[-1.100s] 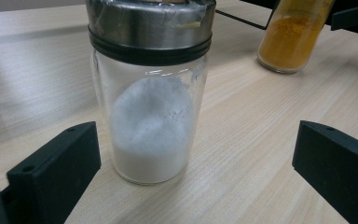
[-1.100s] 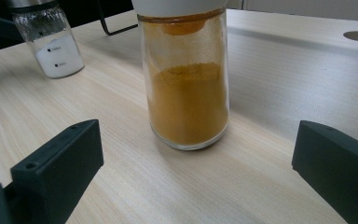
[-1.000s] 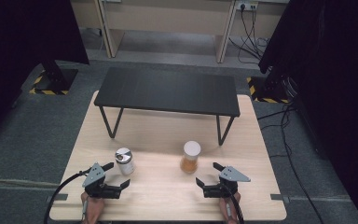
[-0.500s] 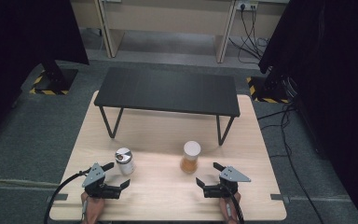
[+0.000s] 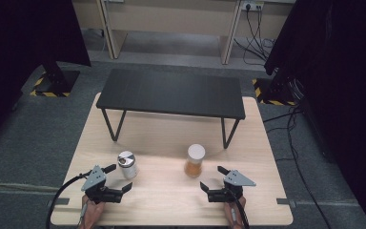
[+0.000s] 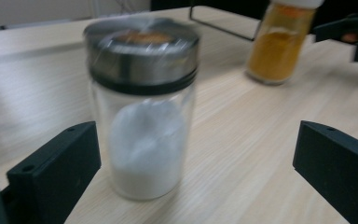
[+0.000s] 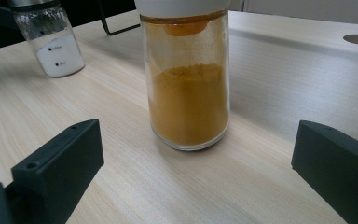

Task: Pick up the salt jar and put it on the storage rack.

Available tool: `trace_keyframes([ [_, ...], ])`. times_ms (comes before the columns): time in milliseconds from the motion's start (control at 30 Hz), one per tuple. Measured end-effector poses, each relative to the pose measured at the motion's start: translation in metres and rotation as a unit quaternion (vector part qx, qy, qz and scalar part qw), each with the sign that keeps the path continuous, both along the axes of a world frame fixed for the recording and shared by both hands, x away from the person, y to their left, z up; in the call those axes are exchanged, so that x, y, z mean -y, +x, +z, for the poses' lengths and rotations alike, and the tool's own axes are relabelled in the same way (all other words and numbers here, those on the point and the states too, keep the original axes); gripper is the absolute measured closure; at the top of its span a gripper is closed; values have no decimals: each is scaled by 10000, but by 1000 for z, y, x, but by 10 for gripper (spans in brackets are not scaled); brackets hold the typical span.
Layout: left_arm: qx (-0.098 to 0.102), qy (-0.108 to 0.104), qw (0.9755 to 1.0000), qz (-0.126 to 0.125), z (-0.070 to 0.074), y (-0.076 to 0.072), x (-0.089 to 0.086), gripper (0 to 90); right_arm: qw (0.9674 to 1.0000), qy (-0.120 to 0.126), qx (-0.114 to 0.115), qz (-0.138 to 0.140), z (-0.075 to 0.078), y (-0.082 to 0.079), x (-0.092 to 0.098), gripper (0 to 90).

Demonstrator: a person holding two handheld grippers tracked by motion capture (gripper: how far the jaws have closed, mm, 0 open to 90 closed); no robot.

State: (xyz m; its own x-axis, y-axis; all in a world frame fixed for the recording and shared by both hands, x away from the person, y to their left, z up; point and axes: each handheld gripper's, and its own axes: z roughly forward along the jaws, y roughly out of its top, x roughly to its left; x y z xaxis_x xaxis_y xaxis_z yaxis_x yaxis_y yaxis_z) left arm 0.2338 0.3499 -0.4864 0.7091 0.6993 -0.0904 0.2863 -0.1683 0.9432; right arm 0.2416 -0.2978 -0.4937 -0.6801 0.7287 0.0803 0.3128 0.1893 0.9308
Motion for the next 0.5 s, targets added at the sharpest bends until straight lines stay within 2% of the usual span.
trace_keyframes([
  [67,-5,60,10000,11,4,0,1,0,10000,6,3,6,0,0,0,20],
  [200,-81,-80,9987,505,10,-4,8,0,10000,20,-1,15,0,0,1,20],
  [267,-83,-91,9979,637,12,-4,9,0,10000,14,3,14,0,0,1,20],
  [400,-140,-135,9977,647,18,3,9,1,10000,23,17,16,-1,0,1,20],
  [500,-158,-206,9987,441,22,13,9,0,10000,-19,25,29,0,0,0,20],
])
